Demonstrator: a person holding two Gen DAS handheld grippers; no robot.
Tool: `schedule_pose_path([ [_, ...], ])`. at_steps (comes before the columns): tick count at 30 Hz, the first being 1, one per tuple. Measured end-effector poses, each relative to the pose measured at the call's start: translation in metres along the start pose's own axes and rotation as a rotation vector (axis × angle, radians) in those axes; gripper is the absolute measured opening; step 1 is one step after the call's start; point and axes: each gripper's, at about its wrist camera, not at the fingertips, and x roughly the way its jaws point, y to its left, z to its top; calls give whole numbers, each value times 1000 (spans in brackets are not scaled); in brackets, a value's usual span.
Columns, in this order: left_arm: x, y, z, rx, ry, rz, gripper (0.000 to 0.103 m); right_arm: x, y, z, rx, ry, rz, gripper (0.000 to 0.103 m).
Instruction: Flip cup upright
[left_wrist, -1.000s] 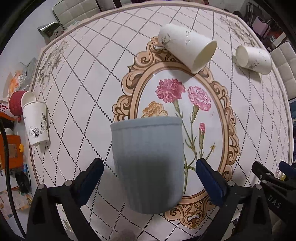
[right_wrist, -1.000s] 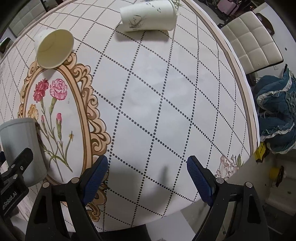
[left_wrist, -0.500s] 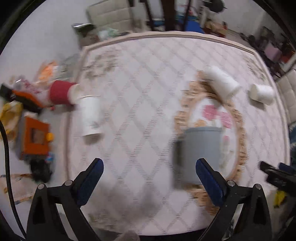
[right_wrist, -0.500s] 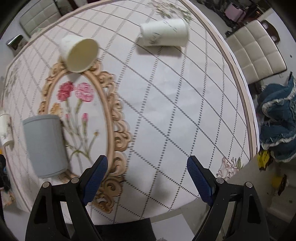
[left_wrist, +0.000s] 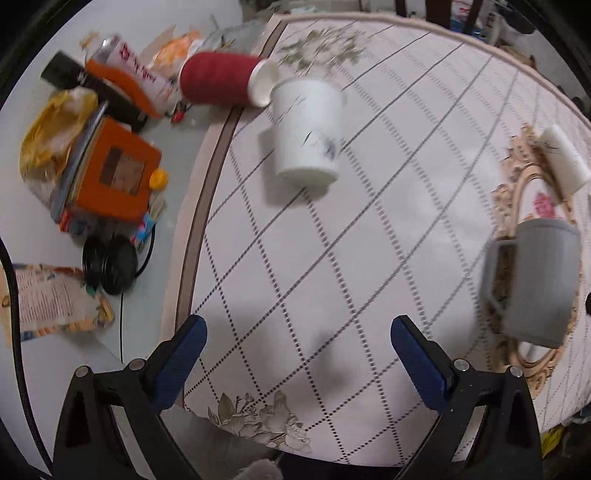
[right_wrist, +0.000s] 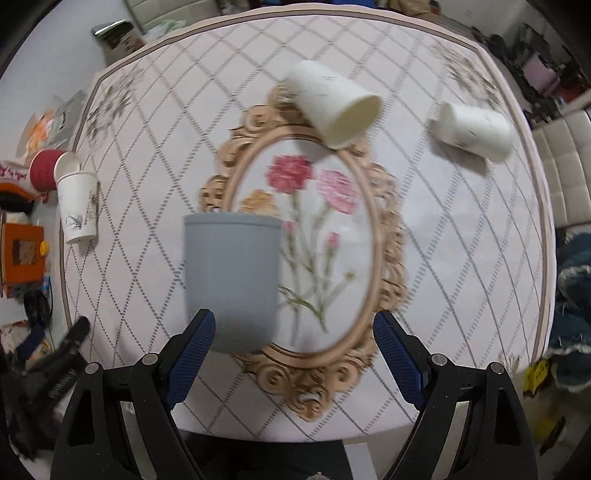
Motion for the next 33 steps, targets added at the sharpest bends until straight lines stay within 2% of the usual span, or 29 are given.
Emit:
schedule_pose_path([
  [8, 19, 12, 1, -28, 40, 12, 102, 22, 37, 22, -45, 38, 5, 89],
  [16, 31, 21, 2, -55, 69, 17, 102, 51, 53, 38, -52, 108, -9, 89],
  [20, 35, 24, 2, -59, 82, 14, 102, 71, 56, 42, -56, 152, -43, 84],
  [22, 37, 24, 1, -65, 90, 5, 102, 74, 55, 42, -59, 140, -48, 84],
  [27, 41, 24, 2, -65, 116, -21, 102, 70, 41, 40, -21, 99, 24, 84],
  [29, 43, 23, 3, -65, 140, -40, 102, 65, 37, 38, -9, 59, 44, 84],
  [33, 55, 22, 6, -75, 220, -107, 102, 43, 30, 42, 8, -74, 72, 84],
])
